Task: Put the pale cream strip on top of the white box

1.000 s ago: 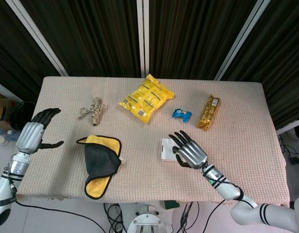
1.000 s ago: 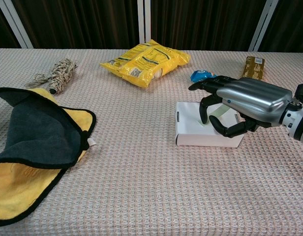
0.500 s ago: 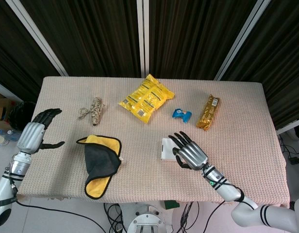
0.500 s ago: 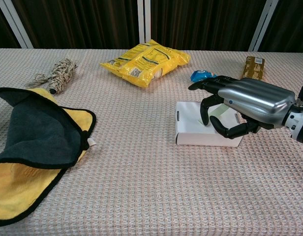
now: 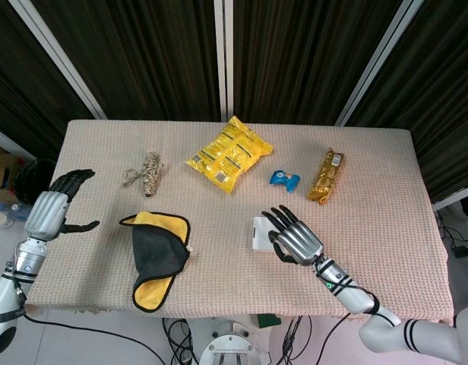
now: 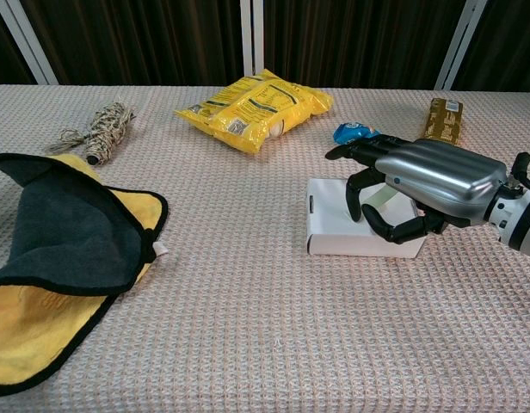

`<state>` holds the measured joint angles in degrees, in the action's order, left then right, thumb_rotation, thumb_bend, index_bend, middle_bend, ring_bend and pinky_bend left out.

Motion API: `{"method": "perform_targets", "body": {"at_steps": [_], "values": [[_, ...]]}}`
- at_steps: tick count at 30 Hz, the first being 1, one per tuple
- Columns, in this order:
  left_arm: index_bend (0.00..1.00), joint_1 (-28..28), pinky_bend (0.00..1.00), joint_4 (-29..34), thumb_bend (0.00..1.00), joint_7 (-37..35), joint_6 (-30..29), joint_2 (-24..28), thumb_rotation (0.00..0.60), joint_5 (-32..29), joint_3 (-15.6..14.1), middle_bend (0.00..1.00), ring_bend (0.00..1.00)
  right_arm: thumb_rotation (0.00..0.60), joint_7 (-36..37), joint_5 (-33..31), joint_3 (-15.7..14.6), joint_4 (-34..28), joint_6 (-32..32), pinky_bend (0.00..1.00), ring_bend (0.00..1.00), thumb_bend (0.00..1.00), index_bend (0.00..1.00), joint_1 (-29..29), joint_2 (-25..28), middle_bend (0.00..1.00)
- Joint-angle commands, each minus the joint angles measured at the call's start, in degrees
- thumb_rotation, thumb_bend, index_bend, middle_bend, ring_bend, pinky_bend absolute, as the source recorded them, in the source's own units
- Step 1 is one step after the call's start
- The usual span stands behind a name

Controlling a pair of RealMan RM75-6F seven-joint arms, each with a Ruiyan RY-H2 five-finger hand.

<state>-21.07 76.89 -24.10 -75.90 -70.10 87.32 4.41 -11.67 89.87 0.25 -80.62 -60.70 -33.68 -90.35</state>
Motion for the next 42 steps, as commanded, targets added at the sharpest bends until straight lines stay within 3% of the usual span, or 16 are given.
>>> {"method": "perform_targets", "body": {"at_steps": [1, 42], "values": [[0.13, 0.03, 0.14, -0.05, 0.0, -0.06, -0.03, 0.01, 0.6, 0.0, 0.0, 0.12, 0.09, 0.446, 0.08, 0.12, 0.05, -0.03, -0.13, 0.0, 0.0, 0.68, 0.49, -0.04, -0.02, 0.03], [0.13, 0.25, 0.14, -0.32, 0.0, -0.49, -0.24, 0.3, 0.6, -0.01, 0.02, 0.12, 0.09, 0.446, 0.73, -0.57, 1.34, 3.19, -0.53, 0.0, 0.0, 0.67, 0.5, -0.97, -2.14, 0.03]]}}
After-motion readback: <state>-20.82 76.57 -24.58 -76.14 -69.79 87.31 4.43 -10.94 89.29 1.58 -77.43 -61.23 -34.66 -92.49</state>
